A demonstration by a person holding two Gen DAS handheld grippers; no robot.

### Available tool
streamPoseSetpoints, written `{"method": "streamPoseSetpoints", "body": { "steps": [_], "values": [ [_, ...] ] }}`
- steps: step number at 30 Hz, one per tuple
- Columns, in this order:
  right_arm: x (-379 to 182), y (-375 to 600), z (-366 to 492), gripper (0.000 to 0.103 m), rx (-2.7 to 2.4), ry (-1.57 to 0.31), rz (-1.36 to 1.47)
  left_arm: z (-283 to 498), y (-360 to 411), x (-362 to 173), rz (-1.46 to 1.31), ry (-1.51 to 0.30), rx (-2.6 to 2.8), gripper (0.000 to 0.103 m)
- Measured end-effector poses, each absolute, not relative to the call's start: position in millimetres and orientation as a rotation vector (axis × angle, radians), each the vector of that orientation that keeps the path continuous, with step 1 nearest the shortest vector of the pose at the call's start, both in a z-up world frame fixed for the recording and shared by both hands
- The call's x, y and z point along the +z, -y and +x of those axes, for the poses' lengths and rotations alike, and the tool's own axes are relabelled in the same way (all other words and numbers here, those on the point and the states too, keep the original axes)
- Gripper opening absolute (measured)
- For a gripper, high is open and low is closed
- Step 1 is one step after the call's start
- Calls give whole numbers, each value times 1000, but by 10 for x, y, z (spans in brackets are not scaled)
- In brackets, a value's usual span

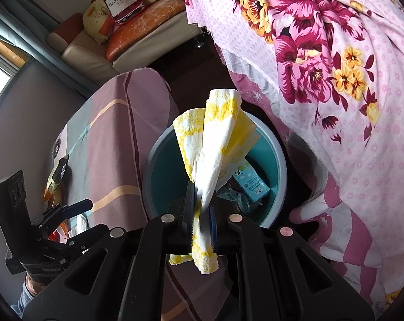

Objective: Collect trash
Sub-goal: 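Carry the napkin and packet over the teal bin and open both tools, then move both tools back toward the snack wrappers on the table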

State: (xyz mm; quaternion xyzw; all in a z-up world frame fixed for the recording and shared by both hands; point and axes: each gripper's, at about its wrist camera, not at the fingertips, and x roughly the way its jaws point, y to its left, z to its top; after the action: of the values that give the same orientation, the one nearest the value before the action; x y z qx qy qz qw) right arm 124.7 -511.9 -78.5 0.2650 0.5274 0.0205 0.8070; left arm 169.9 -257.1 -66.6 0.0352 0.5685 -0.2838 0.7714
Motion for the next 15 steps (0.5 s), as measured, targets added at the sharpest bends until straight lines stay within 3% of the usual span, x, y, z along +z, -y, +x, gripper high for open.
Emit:
{"method": "streamPoseSetpoints", "body": {
  "steps": [1, 2, 4, 11, 15],
  "values": [
    [-791, 5128, 1254, 19, 41, -1132, 570, 1700, 2556, -674, 74, -1235, -613, 91],
    [-804, 5129, 1261, 36, 34, -1138, 579, 1697, 2534, -680, 71, -1236, -610, 91],
    [-807, 5118, 1266, 56, 20, -1137, 573, 1697, 2493, -694, 64, -1239, -606, 92],
    [-818, 5040, 1308, 74, 15, -1163, 577, 1670, 2380, -717, 38, -1252, -605, 92],
    [-783, 4963, 1317, 75, 16, -1175, 562, 1643, 2328, -716, 34, -1253, -605, 92]
  ]
}}
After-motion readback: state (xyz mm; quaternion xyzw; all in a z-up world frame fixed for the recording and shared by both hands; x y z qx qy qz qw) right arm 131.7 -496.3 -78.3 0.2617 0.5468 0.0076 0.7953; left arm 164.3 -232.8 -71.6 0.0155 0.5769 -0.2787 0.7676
